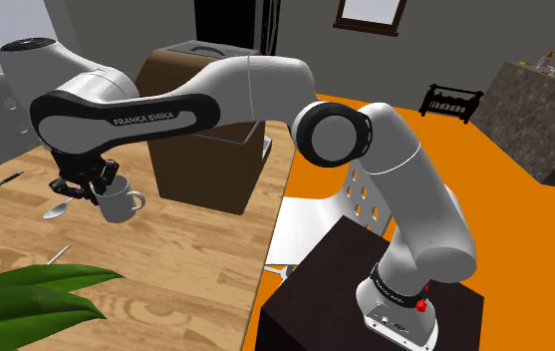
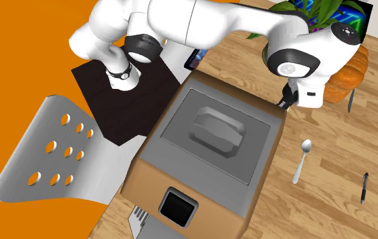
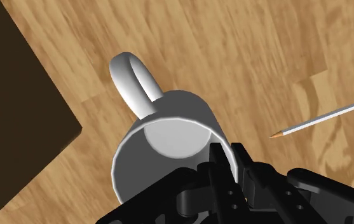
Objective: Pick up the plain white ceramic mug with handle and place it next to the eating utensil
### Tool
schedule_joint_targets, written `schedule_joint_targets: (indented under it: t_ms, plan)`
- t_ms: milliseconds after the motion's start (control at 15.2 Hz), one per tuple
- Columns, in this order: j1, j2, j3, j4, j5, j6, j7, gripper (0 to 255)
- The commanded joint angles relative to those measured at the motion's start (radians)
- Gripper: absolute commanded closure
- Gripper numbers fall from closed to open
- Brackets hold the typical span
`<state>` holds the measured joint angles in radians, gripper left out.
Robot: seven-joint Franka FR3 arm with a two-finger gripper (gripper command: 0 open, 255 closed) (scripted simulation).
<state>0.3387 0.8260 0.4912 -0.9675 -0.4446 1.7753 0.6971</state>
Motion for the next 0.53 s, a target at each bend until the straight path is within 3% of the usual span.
schedule_joint_targets:
  t_ms: [0, 462]
  plan:
    - [-0.006, 0.001, -0.001, -0.024, -0.002, 0.024, 0.004, 255]
    - [-0.018, 0.007, -0.004, -0.084, -0.009, 0.086, 0.018, 255]
